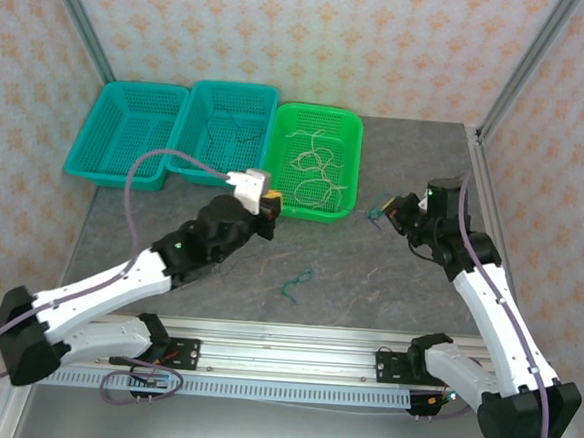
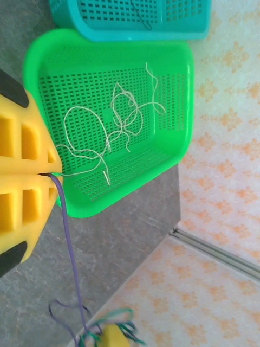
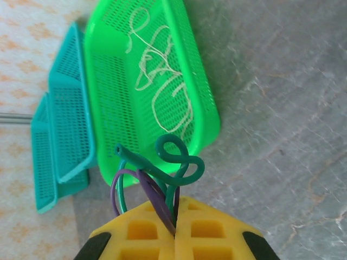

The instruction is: Untangle the cables

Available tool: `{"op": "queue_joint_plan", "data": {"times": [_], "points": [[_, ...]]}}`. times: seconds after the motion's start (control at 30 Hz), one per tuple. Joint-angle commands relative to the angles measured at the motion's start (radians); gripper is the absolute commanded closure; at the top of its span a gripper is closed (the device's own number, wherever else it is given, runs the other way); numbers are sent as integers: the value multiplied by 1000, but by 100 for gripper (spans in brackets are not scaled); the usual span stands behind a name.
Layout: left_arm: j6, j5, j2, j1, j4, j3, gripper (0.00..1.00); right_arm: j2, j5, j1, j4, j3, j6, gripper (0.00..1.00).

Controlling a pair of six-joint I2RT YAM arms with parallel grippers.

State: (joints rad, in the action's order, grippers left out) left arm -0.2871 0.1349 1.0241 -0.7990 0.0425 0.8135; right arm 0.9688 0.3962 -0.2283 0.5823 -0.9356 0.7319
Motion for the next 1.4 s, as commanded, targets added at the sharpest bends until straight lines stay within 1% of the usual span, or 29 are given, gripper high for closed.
{"op": "queue_joint_plan", "data": {"times": [0.0, 0.07, 0.13, 0.2, 0.3, 0.37, 0.43, 0.47, 0.53, 0.57, 0.6, 0.63, 0.67, 0.7, 0.73, 0.77, 0.83, 0.9, 0.97, 1.03, 1.13, 1.23, 1.37], "points": [[-93, 100, -112, 58, -126, -23, 100, 24, -140, 32, 42, 59, -27, 100], [-155, 154, -180, 112, -237, -6, 100, 31, -197, 58, 47, 105, -21, 100], [-215, 185, -237, 183, -368, 24, 100, 28, -216, 98, 28, 162, -11, 100], [-233, 183, -268, 248, -465, 57, 100, 27, -227, 132, 11, 208, -8, 100], [-242, 187, -278, 334, -590, 112, 100, 29, -281, 182, -5, 267, -7, 100], [-241, 149, -270, 385, -627, 133, 100, 31, -276, 216, -22, 296, -15, 100], [-230, 25, -257, 417, -589, 128, 100, 31, -197, 228, -65, 315, -36, 100], [-202, -85, -241, 421, -536, 117, 100, 34, -134, 228, -94, 317, -50, 100], [-151, -373, -185, 420, -382, 84, 100, 42, 33, 227, -152, 312, -69, 100], [-148, -498, -156, 415, -295, 57, 96, 45, 89, 226, -169, 306, -70, 100], [-153, -581, -118, 392, -202, 31, 85, 46, 142, 223, -175, 292, -72, 100], [-137, -596, -81, 343, -145, 17, 70, 47, 177, 218, -170, 271, -78, 100], [-99, -574, -51, 282, -127, 17, 61, 46, 202, 213, -156, 252, -86, 100], [-39, -534, -13, 210, -128, 30, 54, 40, 228, 208, -139, 225, -97, 100], [21, -506, 31, 146, -133, 50, 50, 34, 265, 202, -128, 198, -116, 100], [59, -493, 68, 105, -133, 69, 48, 26, 297, 195, -124, 177, -126, 100], [107, -488, 160, 52, -110, 108, 39, 4, 352, 175, -114, 129, -149, 100], [165, -493, 228, 16, -100, 148, 28, -10, 400, 145, -94, 81, -192, 100], [257, -473, 284, -24, -114, 197, 16, -17, 409, 111, -55, 34, -233, 100], [336, -443, 348, -57, -134, 243, 11, -16, 408, 89, -15, -4, -257, 100], [394, -434, 422, -71, -110, 278, 8, -15, 407, 70, 12, -30, -260, 100], [393, -416, 462, -73, -40, 280, 6, -15, 407, 51, 14, -42, -249, 100], [335, -333, 497, -73, 107, 257, 7, -18, 408, 15, 5, -64, -232, 100]]}}
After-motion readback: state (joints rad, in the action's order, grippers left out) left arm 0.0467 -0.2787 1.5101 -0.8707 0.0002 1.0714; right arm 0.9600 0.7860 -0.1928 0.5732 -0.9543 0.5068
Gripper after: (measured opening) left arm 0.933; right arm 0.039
